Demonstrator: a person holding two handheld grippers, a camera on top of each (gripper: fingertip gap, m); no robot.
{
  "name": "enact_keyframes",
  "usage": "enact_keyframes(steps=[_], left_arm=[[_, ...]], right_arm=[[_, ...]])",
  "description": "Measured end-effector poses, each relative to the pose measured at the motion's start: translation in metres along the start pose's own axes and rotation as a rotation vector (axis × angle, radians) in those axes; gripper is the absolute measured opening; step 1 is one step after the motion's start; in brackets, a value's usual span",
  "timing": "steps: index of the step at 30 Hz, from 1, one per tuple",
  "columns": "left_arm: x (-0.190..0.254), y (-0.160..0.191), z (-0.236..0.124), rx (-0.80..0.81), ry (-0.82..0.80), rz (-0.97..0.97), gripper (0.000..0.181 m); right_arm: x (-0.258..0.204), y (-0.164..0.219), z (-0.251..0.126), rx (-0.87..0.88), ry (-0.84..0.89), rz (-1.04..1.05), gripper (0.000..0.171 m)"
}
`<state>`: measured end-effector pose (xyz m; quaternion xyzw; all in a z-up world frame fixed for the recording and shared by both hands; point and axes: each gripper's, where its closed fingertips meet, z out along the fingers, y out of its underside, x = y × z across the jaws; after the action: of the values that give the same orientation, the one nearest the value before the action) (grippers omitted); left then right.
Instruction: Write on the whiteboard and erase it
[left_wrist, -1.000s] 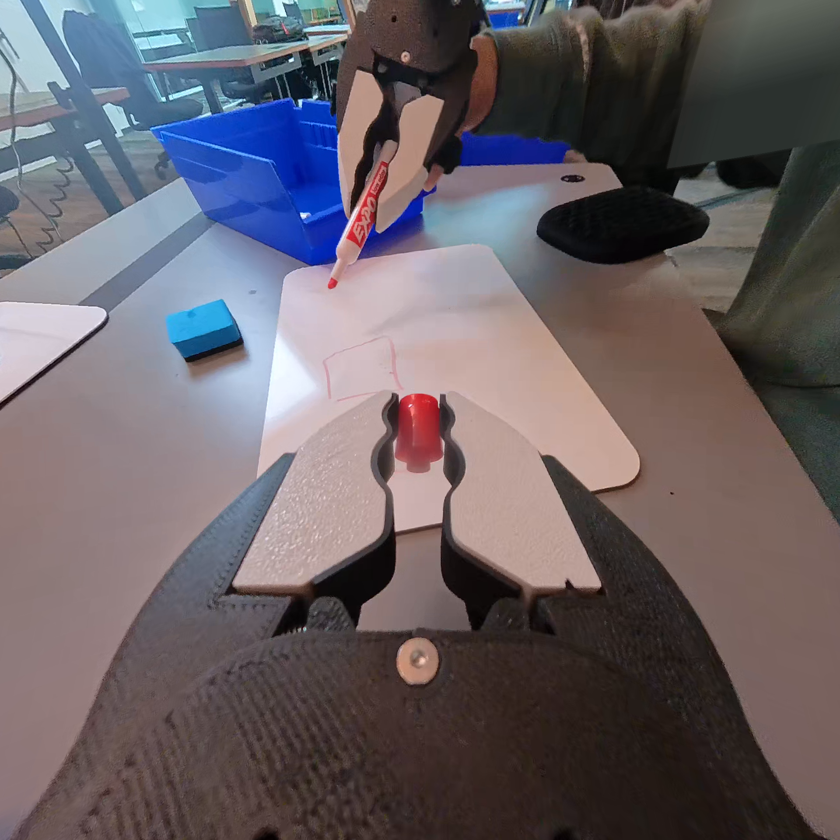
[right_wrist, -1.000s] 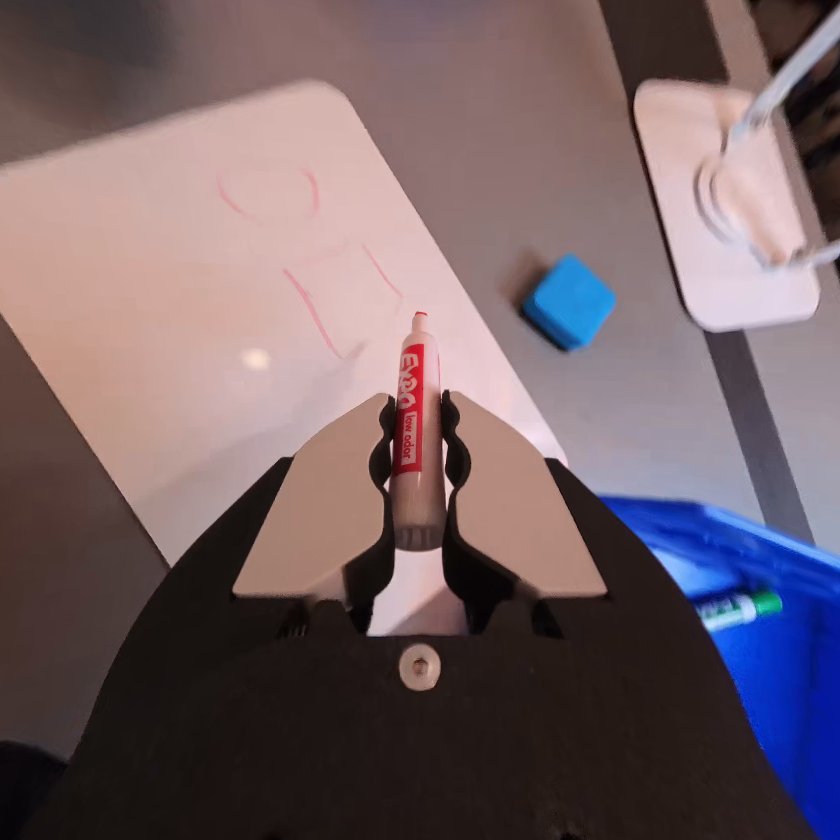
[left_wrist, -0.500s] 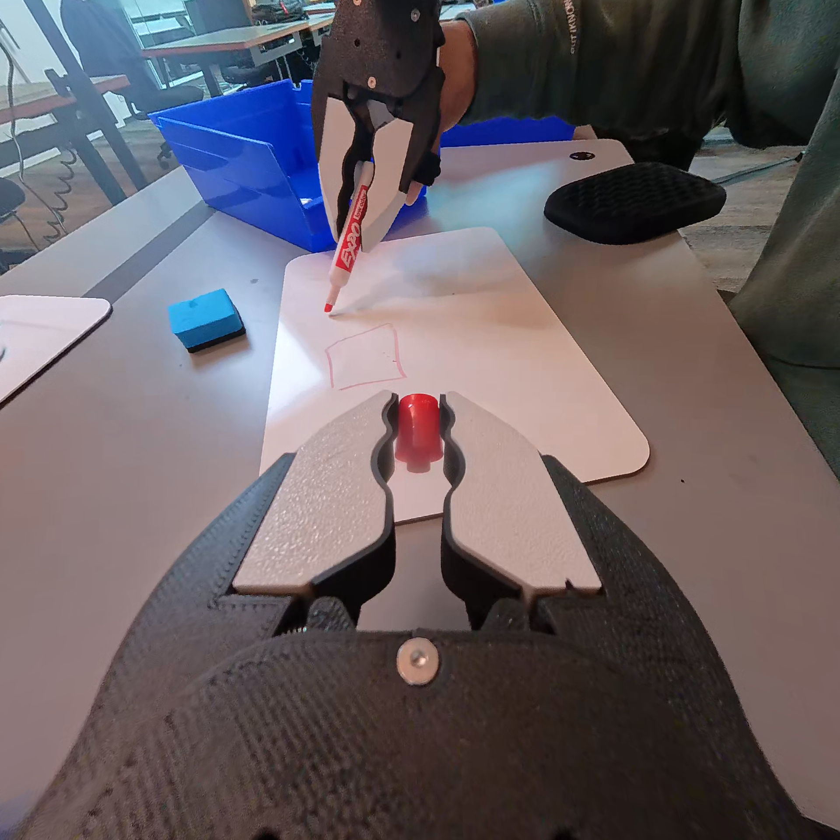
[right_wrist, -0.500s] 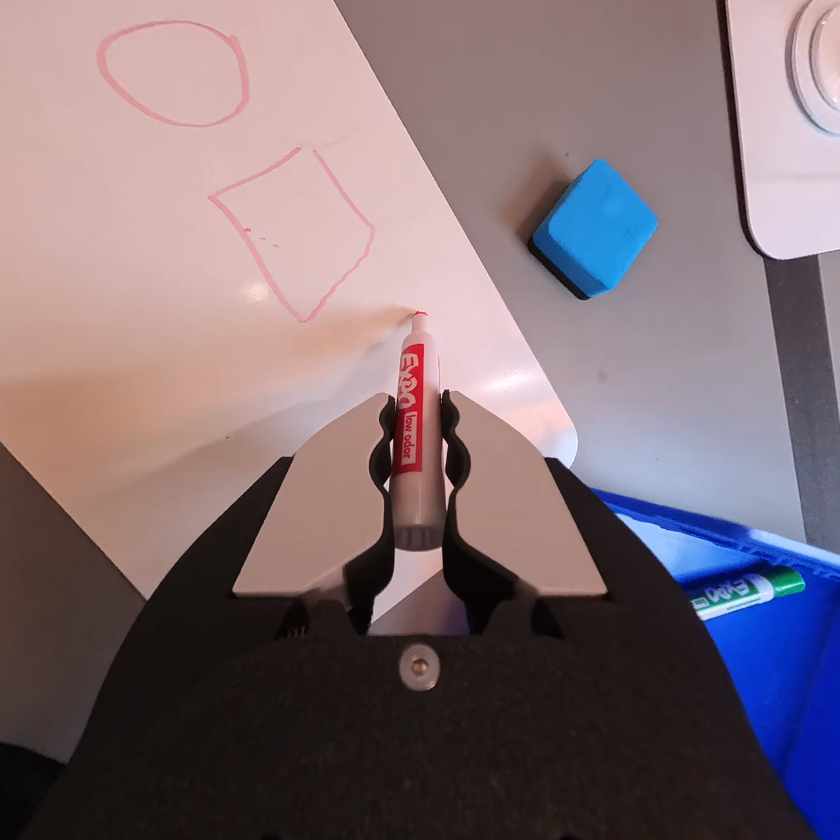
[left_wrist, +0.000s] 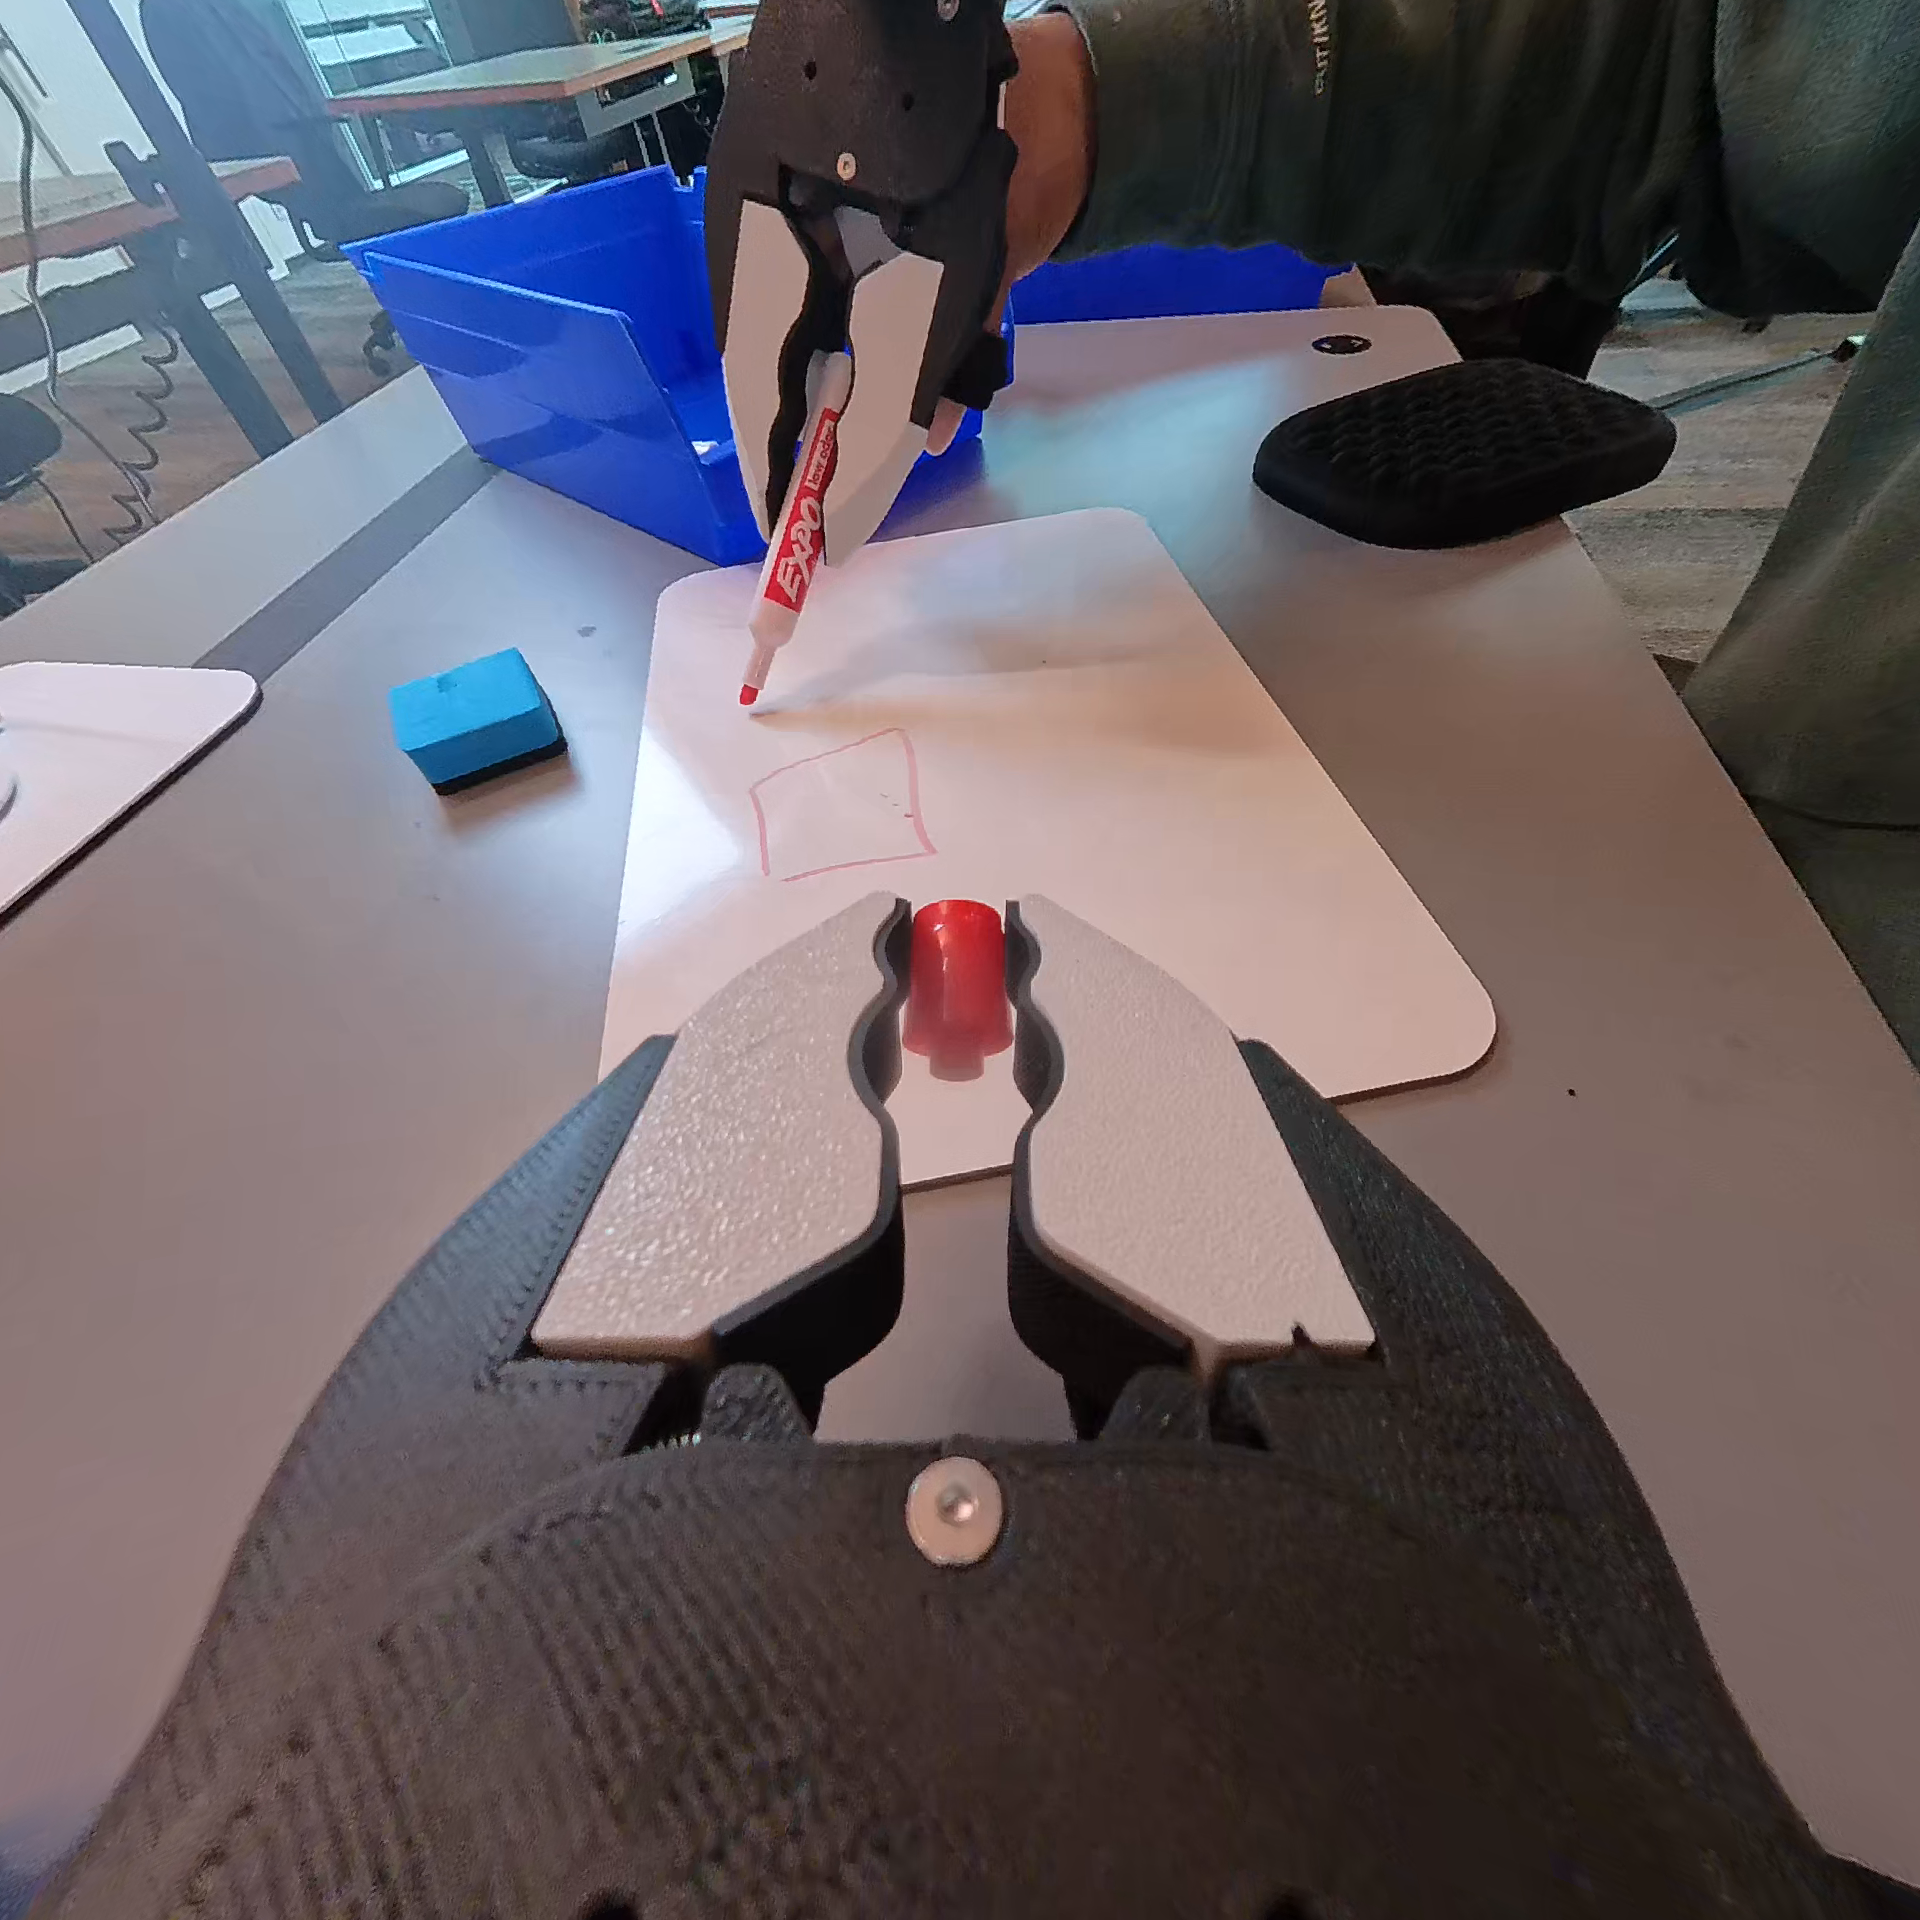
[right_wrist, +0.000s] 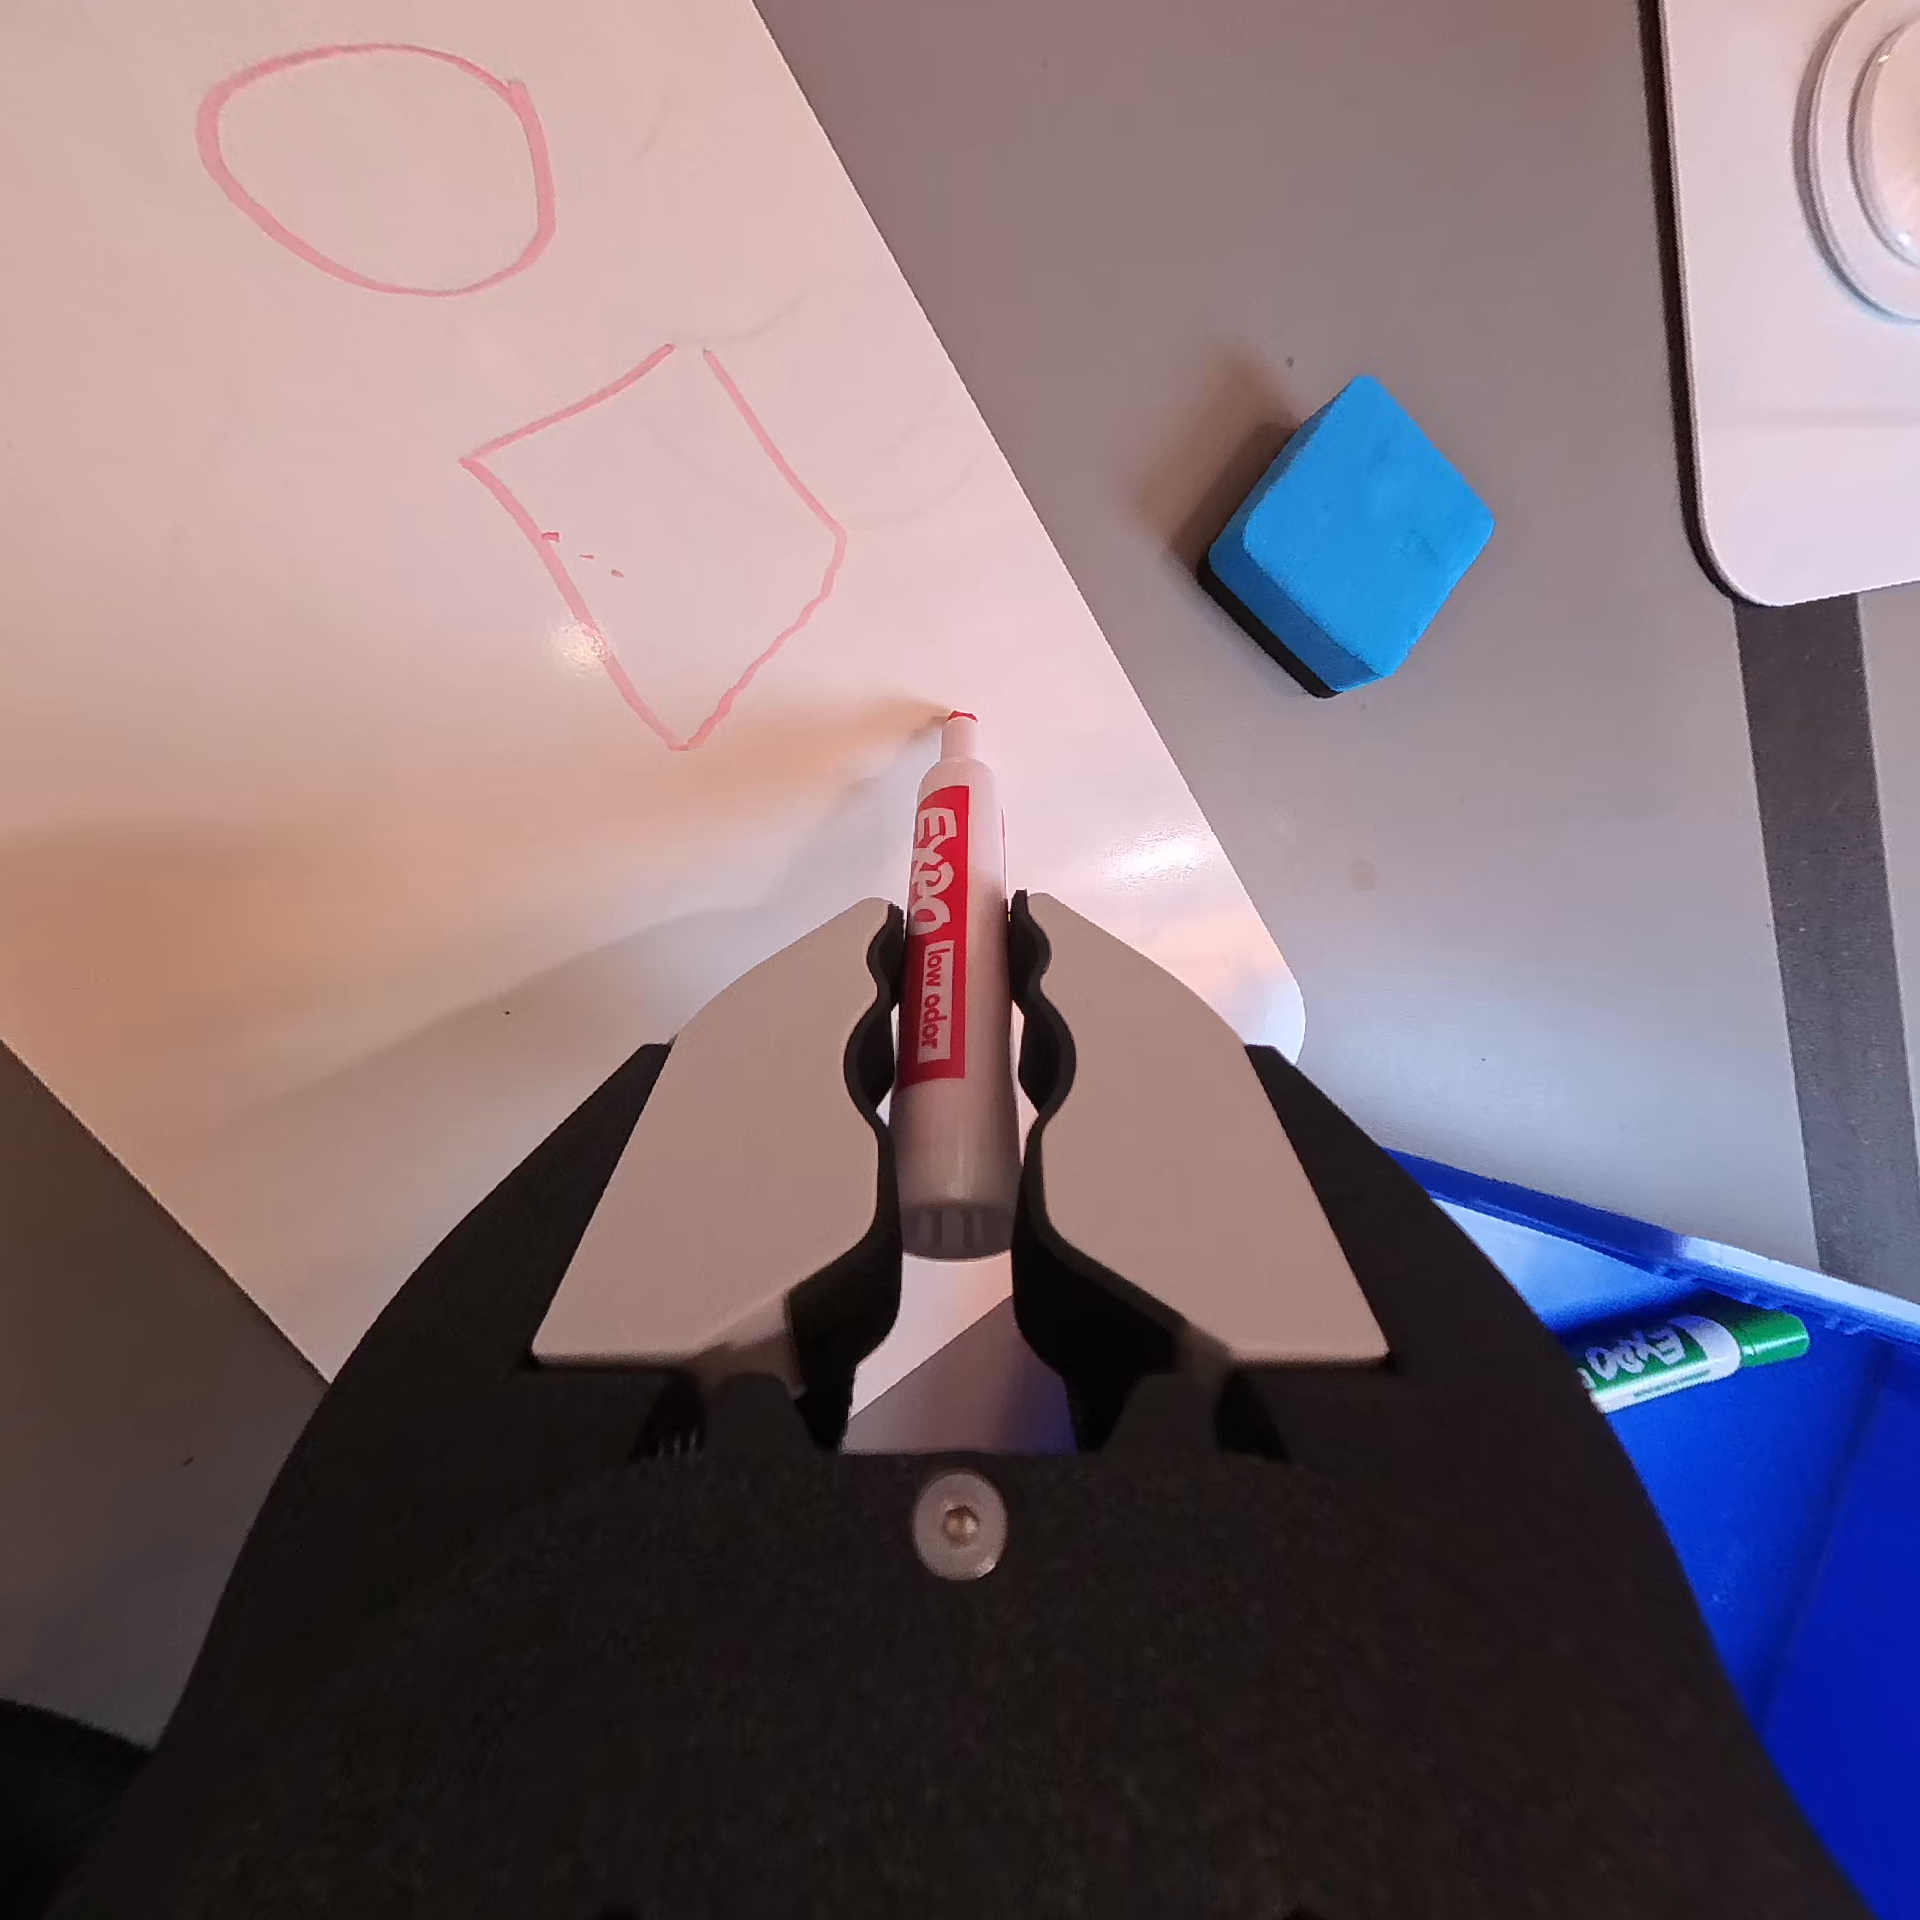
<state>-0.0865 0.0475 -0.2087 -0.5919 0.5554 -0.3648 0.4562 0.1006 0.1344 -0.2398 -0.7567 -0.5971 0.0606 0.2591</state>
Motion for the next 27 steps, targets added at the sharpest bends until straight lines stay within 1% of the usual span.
enact_keyframes(steps=[8, 10, 16, 19, 23, 27], left_arm=[[-0.002, 0.002, 0.0, -0.006, -0.007, -0.003, 0.017], [-0.002, 0.002, 0.0, -0.007, -0.007, -0.003, 0.017], [-0.003, 0.004, 0.0, -0.011, -0.008, -0.005, 0.017], [-0.004, 0.005, 0.002, -0.017, -0.007, -0.013, 0.017], [-0.007, 0.006, 0.001, -0.024, -0.03, -0.008, 0.017], [-0.014, 0.011, 0.0, -0.05, -0.066, 0.009, 0.017]], right_arm=[[-0.001, -0.001, 0.0, 0.039, 0.008, 0.021, 0.019], [-0.003, -0.007, 0.0, 0.096, 0.009, 0.05, 0.019], [-0.016, -0.022, 0.002, 0.356, 0.012, 0.209, 0.019], [-0.013, -0.028, 0.004, 0.426, 0.043, 0.27, 0.019], [-0.023, -0.039, 0.014, 0.434, 0.014, 0.239, 0.019], [-0.054, -0.073, 0.009, 0.516, -0.084, 0.109, 0.019]])
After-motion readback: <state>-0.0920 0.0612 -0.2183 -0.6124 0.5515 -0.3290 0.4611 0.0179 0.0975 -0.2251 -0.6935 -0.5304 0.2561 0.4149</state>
